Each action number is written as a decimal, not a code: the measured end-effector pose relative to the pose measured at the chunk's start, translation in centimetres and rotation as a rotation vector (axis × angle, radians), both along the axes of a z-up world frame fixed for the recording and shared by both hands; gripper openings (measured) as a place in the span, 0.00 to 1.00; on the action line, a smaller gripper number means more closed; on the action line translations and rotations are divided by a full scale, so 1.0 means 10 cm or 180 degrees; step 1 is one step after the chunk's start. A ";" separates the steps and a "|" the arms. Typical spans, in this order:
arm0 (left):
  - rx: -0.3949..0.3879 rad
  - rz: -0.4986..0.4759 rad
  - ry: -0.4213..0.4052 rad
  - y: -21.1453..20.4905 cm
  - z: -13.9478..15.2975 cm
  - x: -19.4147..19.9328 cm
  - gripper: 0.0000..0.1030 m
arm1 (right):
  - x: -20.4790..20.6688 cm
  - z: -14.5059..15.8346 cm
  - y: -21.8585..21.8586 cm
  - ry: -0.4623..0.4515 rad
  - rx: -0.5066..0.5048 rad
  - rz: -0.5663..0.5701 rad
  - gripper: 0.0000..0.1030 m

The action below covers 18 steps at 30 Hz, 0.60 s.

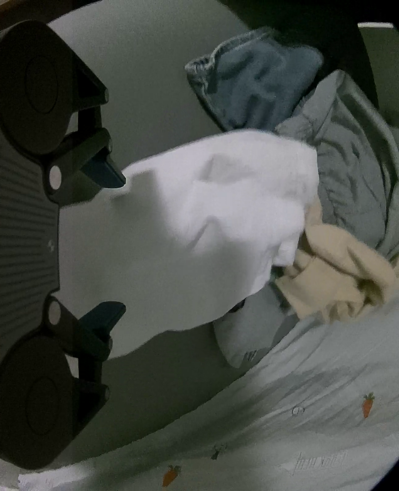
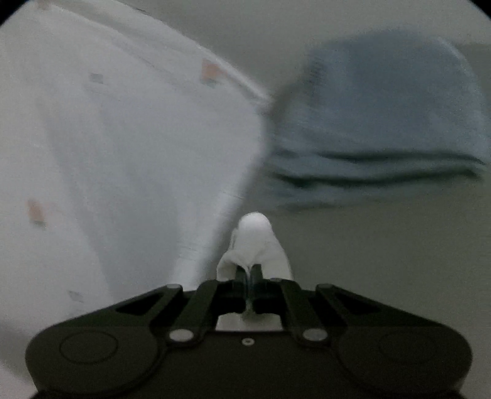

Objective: Fold clothes

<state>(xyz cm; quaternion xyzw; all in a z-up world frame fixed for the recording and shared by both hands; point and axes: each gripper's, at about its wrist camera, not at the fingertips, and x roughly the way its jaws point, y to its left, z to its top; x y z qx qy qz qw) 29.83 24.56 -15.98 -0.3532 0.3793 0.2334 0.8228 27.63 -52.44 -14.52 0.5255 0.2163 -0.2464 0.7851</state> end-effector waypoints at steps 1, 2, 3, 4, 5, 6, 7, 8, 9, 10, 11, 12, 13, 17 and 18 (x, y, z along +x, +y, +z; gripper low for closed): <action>0.0007 -0.0057 -0.0015 -0.01 0.00 0.06 0.79 | -0.06 -0.11 0.02 0.0119 0.0055 -0.0012 0.04; 0.0026 -0.0090 -0.0016 -0.02 0.03 0.12 0.79 | -0.14 -0.18 0.04 0.0160 0.0098 -0.0044 0.04; 0.0045 -0.0106 -0.0013 -0.03 0.05 0.20 0.79 | -0.22 -0.26 0.06 0.0198 0.0140 -0.0075 0.04; 0.0086 -0.0130 -0.0030 -0.05 0.09 0.28 0.79 | -0.28 -0.27 0.06 0.0186 0.0176 -0.0082 0.04; 0.0139 -0.0159 -0.0058 -0.07 0.14 0.37 0.79 | -0.34 -0.28 0.06 0.0175 0.0211 -0.0089 0.04; 0.0193 -0.0192 -0.0105 -0.08 0.19 0.44 0.79 | -0.39 -0.30 0.05 0.0164 0.0245 -0.0095 0.05; 0.0254 -0.0311 -0.0096 -0.09 0.24 0.50 0.79 | -0.38 -0.27 0.04 0.0158 0.0242 -0.0080 0.05; 0.0306 -0.0416 -0.0071 -0.12 0.28 0.60 0.79 | -0.38 -0.23 0.03 0.0153 0.0237 -0.0063 0.05; 0.0351 -0.0496 -0.0054 -0.15 0.31 0.73 0.79 | -0.37 -0.16 0.01 0.0161 0.0198 -0.0032 0.05; 0.0395 -0.0577 -0.0037 -0.18 0.34 0.86 0.79 | -0.31 -0.15 0.00 0.0182 0.0143 -0.0002 0.05; 0.0424 -0.0610 0.0038 -0.20 0.33 0.99 0.79 | -0.28 -0.12 0.03 0.0218 0.0072 0.0037 0.05; 0.0444 -0.0621 0.0140 -0.21 0.29 1.11 0.79 | -0.23 -0.10 0.03 0.0251 0.0019 0.0065 0.05; 0.0465 -0.0631 0.0243 -0.23 0.25 1.24 0.79 | -0.19 -0.09 0.04 0.0283 -0.0034 0.0093 0.05; 0.0470 -0.0545 0.0927 -0.23 -0.07 1.72 0.75 | -0.07 -0.11 0.08 0.0354 -0.0119 0.0118 0.05; 0.0467 -0.0578 0.1110 -0.23 -0.16 1.81 0.75 | -0.09 -0.10 0.09 0.0352 -0.0110 0.0105 0.05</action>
